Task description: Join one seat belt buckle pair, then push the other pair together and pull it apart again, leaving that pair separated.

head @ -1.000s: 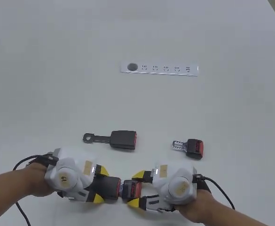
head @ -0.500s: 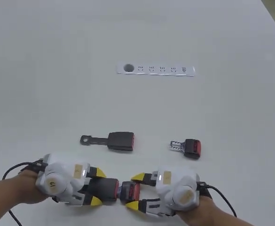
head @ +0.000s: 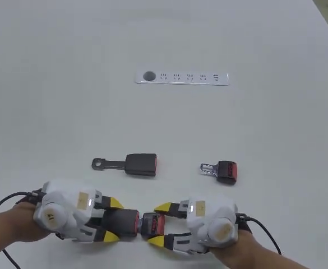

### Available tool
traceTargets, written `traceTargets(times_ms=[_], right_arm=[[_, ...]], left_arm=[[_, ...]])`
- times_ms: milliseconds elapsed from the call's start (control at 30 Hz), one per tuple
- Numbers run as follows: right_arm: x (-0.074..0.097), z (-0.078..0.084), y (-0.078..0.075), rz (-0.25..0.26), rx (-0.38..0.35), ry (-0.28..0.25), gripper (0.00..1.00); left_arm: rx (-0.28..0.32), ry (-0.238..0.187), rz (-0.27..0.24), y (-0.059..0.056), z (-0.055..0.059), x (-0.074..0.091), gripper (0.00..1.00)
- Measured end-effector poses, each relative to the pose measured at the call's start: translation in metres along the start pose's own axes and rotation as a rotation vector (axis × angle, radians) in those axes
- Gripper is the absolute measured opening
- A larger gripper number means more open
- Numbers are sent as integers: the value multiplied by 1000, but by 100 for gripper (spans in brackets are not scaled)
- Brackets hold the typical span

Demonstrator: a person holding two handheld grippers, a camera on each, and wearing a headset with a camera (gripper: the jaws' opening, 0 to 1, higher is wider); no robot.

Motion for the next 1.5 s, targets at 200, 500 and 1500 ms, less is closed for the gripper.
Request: traceTargets(times_ms=[200,500,1500], right_arm=[[0,1,-1,-7,-8,-8,34],[1,1,0,-8,-2,-10,34],[1,1,0,-8,-16,-7,35]], left_arm=[[2,-3,11,0,0,0,34],[0,0,18,-1,0,0,34],[-4,7,25,-1,1,1,34]])
Point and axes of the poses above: the centre of the closed fingertips' face, and the gripper's own axes: x roughly backward along the fingers, y roughly to its left, z roughly out of its underside, the point moved 1 cm from there along x, roughly backward along the fingers, and after that the axes turned 7 degrees about -z, right-handed, at the moved point
